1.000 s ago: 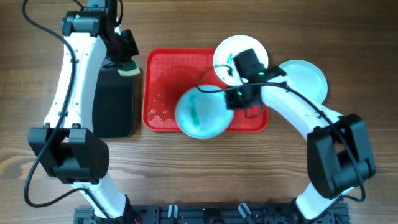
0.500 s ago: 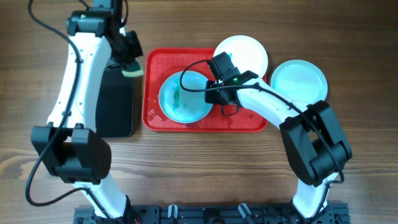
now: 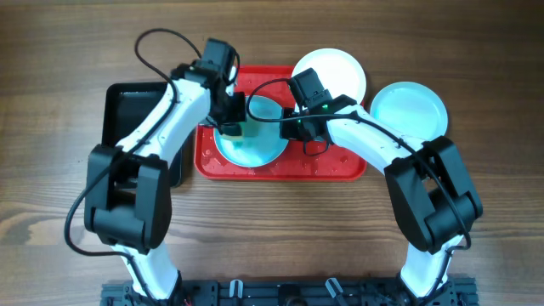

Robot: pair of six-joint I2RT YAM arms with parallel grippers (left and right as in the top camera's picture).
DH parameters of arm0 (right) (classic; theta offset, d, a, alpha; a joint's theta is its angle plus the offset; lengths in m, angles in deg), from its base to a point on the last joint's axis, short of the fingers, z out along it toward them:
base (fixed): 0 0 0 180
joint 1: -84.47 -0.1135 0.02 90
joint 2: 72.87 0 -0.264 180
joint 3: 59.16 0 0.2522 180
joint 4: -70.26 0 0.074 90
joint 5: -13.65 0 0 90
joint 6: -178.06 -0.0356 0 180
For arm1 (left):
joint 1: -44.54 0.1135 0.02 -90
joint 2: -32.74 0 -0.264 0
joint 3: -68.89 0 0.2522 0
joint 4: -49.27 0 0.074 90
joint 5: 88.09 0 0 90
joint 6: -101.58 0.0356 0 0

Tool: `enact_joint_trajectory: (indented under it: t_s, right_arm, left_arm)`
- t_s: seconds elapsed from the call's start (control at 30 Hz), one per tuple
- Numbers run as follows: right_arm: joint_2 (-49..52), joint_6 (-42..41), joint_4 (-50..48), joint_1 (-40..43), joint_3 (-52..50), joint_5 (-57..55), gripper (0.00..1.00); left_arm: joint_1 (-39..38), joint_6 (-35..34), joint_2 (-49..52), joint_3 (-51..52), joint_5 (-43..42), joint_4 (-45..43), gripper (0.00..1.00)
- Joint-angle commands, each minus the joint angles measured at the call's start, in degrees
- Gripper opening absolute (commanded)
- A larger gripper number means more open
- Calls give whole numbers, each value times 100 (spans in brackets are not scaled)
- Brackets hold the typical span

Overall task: Clean dirty plates on tray and stack at the side
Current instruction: 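Bring the sponge with the left gripper onto the second plate, then scrub the second plate with the sponge while the right gripper holds it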

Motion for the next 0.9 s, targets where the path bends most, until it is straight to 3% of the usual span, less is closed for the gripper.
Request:
enact_joint_trajectory:
  t_s: [0.0, 0.23, 0.37, 0.47, 0.57, 0.73, 0.87]
  right_arm:
    - [127, 98, -24, 9, 70, 155, 4]
    - [127, 103, -28, 9, 70, 205, 4]
    - [127, 107, -31, 9, 70, 201, 4]
    - [127, 107, -28, 9, 70, 203, 4]
    - [127, 109, -26, 9, 70, 203, 4]
    - [127, 111, -26, 9, 70, 205, 4]
    - [127, 114, -22, 9, 70, 203, 4]
  left_arm:
    - [2, 153, 297, 334, -131, -461, 4]
    - [2, -170, 756, 382, -269, -754, 4]
    - [2, 1176, 763, 382, -2704, -874, 4]
    - [9, 1355, 763, 382, -2852, -887, 4]
    - [42, 1097, 763, 382, -2122, -968, 4]
    - [39, -1342, 763, 382, 1423, -763, 4]
    - [39, -1676, 763, 382, 1993, -719, 4]
